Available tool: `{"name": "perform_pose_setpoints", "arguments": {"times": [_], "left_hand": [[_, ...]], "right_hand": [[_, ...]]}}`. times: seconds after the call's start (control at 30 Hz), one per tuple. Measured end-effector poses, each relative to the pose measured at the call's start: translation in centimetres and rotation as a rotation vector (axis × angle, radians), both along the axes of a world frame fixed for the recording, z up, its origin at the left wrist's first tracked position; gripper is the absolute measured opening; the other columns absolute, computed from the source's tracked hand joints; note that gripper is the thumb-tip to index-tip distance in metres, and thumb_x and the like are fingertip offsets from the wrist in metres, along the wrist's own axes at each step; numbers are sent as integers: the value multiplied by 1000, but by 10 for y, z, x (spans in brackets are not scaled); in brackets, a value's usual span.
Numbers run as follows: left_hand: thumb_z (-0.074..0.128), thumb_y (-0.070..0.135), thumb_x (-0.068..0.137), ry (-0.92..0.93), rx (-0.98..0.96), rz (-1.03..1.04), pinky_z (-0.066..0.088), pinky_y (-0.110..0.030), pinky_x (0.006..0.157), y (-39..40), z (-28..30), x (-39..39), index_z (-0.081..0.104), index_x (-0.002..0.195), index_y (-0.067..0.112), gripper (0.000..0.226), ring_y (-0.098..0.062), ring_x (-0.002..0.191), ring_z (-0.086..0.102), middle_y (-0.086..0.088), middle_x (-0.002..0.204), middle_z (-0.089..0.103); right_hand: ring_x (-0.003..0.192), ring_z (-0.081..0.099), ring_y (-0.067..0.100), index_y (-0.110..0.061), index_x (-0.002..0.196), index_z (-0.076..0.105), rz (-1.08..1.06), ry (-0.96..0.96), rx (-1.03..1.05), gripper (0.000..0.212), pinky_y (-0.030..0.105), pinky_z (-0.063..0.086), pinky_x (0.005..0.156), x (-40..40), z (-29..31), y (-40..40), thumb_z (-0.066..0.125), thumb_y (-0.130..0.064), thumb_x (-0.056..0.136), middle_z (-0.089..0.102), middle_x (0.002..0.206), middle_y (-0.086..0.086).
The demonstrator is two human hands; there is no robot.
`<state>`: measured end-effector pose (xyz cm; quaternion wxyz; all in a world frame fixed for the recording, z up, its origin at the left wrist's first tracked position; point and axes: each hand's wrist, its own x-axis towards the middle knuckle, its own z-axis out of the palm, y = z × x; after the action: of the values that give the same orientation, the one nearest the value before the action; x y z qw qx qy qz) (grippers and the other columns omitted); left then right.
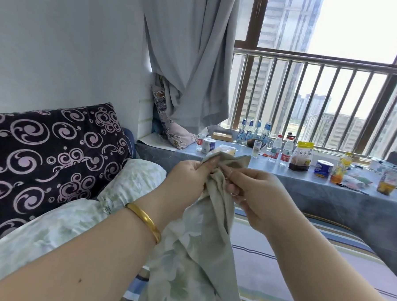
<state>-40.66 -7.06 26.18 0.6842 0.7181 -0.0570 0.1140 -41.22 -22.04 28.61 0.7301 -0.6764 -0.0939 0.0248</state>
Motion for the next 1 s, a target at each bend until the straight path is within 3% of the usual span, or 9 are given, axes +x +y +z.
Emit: {"name": "perform_pose_setpoints", "arguments": {"times": [0.07, 0.17, 0.23, 0.37, 0.5, 0.6, 0.77, 0.87, 1.0], "left_hand": [[60, 70, 76, -55, 24, -9, 50, -41, 70, 0, 0, 0, 68, 75, 5, 66, -29, 63, 55, -19, 71, 62], [56, 75, 73, -78, 72, -25, 53, -52, 91, 2, 1, 1, 68, 83, 3, 74, -47, 83, 65, -31, 87, 69], [56, 77, 72, -93, 91, -22, 52, -38, 77, 4, 0, 3, 68, 71, 14, 64, -33, 65, 58, -20, 69, 62], [57, 66, 86, -38, 1, -11, 39, -23, 50, 7, -5, 4, 70, 92, 2, 66, -12, 50, 47, -6, 62, 55], [56, 56, 92, 26, -181, 11, 54, -31, 63, 11, 0, 2, 72, 88, 7, 51, -21, 62, 62, -9, 67, 66], [55, 51, 94, 31, -264, 25, 51, -41, 78, 7, 3, 1, 68, 88, 2, 51, -30, 73, 59, -15, 74, 63], [50, 38, 101, 28, -425, 9, 57, -25, 55, 10, 4, 6, 69, 90, 8, 37, -15, 62, 72, -6, 70, 75], [51, 35, 101, 47, -439, 22, 57, -23, 57, 15, 0, 9, 69, 89, 8, 35, -13, 65, 74, -5, 72, 76], [55, 33, 99, 139, -230, -4, 58, -26, 74, 12, -10, 7, 72, 91, 20, 23, -13, 83, 73, -2, 94, 78]], "right_hand": [[39, 46, 5, -11, 67, 70, 69, 285, 239, 22, 15, 32, 36, -1, 2, 3, 71, -18, 88, 56, 53, -1], [34, 38, 3, -14, 67, 57, 102, 498, 338, 27, 16, 29, 30, -2, 0, 7, 68, -22, 90, 49, 52, -6], [41, 38, 7, -16, 71, 57, 116, 519, 300, 23, 18, 33, 36, -3, -1, 9, 67, -24, 91, 45, 58, -5], [72, 58, 16, -18, 92, 71, 137, 410, 126, 22, 29, 44, 69, -3, -3, 3, 76, -37, 83, 64, 77, 0], [77, 67, 12, -25, 108, 67, 214, 151, -245, 66, 29, 48, 72, -4, -13, -2, 88, -54, 53, 75, 96, -2], [73, 63, 14, -23, 91, 72, 158, 11, -275, 42, 32, 47, 75, -3, -19, 1, 84, -50, 61, 76, 89, 1], [81, 67, 34, -20, 84, 77, 57, -106, -347, 16, 55, 54, 88, 4, -24, 0, 72, -34, 88, 77, 93, 12], [74, 65, 23, -18, 80, 75, 91, -133, -473, 7, 46, 55, 77, 7, -28, -4, 72, -19, 86, 78, 83, 5], [71, 66, 20, -16, 76, 76, 49, -106, -440, 9, 41, 55, 72, 8, -38, 1, 74, -19, 85, 77, 80, 5]]}}
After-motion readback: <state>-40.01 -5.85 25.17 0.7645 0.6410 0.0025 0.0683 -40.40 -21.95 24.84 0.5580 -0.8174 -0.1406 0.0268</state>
